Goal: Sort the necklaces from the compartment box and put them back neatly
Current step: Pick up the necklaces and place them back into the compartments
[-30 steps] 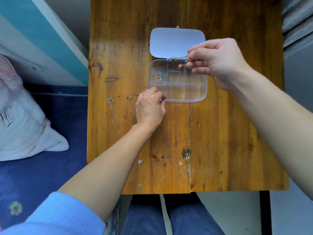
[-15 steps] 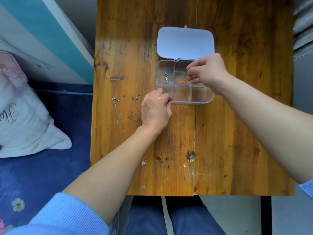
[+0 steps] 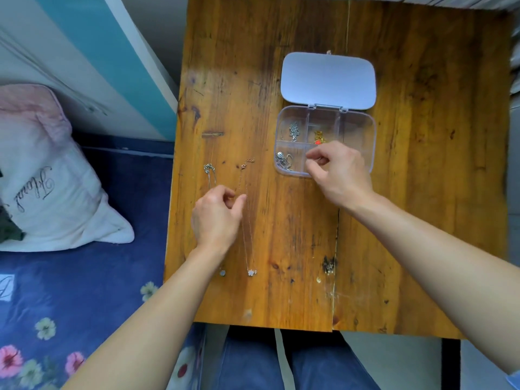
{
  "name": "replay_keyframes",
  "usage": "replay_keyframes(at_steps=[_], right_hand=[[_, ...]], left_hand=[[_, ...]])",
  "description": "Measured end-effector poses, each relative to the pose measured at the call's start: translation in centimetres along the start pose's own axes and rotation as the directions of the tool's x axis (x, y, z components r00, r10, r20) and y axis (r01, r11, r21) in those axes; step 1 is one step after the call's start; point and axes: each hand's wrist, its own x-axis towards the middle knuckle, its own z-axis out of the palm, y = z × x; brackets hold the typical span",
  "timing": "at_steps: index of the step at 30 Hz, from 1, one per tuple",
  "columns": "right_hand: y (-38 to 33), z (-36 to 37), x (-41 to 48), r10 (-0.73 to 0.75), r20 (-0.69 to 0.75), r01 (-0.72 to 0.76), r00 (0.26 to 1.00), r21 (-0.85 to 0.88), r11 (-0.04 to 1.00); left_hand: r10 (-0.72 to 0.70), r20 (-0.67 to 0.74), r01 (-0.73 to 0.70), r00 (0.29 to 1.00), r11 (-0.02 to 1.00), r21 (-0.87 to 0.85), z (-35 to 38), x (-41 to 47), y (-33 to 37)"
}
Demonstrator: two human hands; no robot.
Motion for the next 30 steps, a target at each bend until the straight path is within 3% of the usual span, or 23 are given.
replay_keyframes(at_steps=[5, 10, 14, 17, 21, 24, 30], right_hand=[[0.5, 1.6, -0.9, -0.012, -0.025, 0.012, 1.000, 0.014, 1.000], [0.7, 2.0, -1.0, -0.009, -0.029, 0.010, 1.000, 0.037, 0.999], [0.8, 2.1, -0.9, 0.002, -0.026, -0.001, 1.000, 0.033, 0.999], [0.8, 2.0, -0.9, 0.005, -0.023, -0.004, 1.000, 0.042, 0.999], [1.1, 1.2, -0.9, -0.010, -0.058, 0.015, 0.998, 0.086, 0.996], [1.9, -0.1, -1.1, -0.007, -0.133, 0.020, 0.991, 0.097, 0.995], [4.3, -1.8, -1.4, -0.015, -0.270, 0.005, 0.963, -0.039, 0.999]], left_hand=[[-0.287, 0.009, 0.286, 0.958, 0.955, 0.076, -0.8, -0.6, -3.3], [-0.378, 0.123, 0.372, 0.918, 0.925, 0.073, -0.4, -0.1, -3.5], [-0.290, 0.142, 0.253, 0.947, 0.940, 0.228, -0.2, -0.2, -2.2], [-0.190, 0.188, 0.151, 0.963, 0.967, 0.206, -0.4, -0.5, -1.9], [0.026, 0.189, -0.029, 0.982, 0.999, 0.016, -1.6, -0.2, -0.8], [0.205, 0.179, -0.175, 0.962, 0.970, -0.167, -3.6, -0.1, 1.9], [0.248, 0.178, -0.116, 0.952, 0.832, -0.543, -5.6, 1.1, 8.9]])
